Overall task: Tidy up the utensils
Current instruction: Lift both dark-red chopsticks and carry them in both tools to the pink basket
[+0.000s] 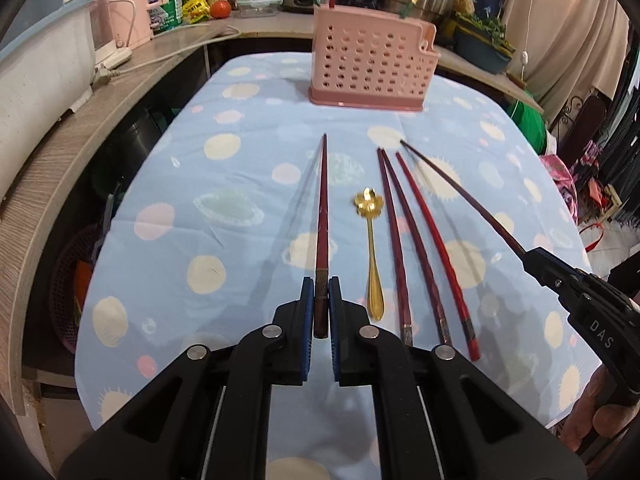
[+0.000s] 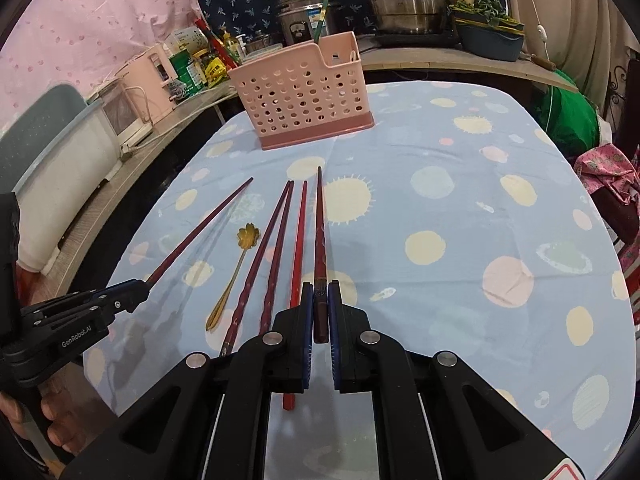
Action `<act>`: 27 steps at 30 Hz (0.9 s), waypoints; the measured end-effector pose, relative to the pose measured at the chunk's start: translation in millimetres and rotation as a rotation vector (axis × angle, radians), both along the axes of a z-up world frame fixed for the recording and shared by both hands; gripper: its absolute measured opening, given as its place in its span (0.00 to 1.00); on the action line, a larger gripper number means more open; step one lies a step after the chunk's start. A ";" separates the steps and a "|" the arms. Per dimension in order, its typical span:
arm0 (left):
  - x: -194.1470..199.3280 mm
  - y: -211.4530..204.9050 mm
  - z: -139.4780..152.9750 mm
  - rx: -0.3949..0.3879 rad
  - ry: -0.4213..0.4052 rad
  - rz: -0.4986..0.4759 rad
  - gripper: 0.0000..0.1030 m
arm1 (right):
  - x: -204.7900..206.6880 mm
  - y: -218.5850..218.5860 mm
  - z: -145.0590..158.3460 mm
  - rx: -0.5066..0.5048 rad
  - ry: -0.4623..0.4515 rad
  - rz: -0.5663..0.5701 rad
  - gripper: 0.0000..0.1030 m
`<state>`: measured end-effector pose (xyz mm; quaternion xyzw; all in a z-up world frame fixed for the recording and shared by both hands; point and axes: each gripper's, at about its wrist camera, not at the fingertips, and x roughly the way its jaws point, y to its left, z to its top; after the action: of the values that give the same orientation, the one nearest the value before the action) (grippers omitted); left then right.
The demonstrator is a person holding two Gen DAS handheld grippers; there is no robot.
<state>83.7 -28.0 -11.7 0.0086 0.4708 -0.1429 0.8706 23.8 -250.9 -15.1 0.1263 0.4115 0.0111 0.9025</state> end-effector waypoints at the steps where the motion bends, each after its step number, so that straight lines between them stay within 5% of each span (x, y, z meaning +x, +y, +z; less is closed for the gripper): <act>1: 1.1 1.9 3.6 -0.005 -0.006 0.005 0.07 | 1.0 -1.0 3.9 0.000 -0.009 -0.001 0.07; 27: 44.5 10.0 97.6 -0.086 -0.191 0.052 0.07 | 36.7 -43.7 89.3 0.041 -0.209 -0.058 0.07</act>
<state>128.1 -18.0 85.9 -0.0274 0.3792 -0.1389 0.9144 60.5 -294.6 74.2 0.1546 0.3111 0.0065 0.9377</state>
